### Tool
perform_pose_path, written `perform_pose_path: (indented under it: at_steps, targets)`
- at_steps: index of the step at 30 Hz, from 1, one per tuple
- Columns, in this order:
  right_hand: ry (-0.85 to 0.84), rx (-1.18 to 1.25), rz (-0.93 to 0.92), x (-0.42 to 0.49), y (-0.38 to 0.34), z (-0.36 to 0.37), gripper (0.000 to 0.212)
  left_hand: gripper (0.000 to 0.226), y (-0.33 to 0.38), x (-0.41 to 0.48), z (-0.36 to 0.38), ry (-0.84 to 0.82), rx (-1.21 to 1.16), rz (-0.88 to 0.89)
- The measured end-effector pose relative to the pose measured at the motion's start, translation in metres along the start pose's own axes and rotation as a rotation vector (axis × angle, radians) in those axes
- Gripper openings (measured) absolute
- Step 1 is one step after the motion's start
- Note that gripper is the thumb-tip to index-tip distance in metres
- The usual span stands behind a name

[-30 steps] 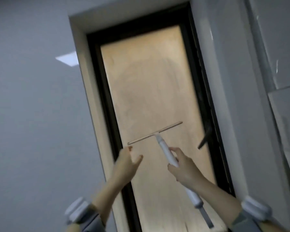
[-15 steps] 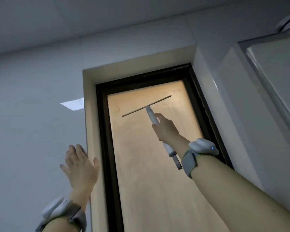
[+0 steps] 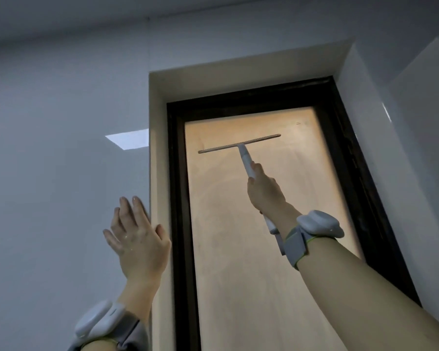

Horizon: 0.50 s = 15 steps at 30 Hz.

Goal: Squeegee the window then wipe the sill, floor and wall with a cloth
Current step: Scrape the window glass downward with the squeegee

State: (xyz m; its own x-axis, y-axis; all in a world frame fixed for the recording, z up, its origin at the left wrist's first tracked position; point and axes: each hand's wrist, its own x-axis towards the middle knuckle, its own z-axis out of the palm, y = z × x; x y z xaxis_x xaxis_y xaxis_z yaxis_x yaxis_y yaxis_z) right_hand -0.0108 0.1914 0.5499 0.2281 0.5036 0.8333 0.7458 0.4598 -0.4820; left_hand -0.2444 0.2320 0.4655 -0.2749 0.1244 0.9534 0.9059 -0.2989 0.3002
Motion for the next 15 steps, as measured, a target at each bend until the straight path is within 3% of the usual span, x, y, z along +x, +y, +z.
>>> perform_pose_path:
  at_steps: [15]
  targets:
    - [-0.016, -0.108, 0.074, -0.077, 0.037, 0.021, 0.042, 0.072, -0.001, -0.002, -0.002, 0.010, -0.022, 0.018]
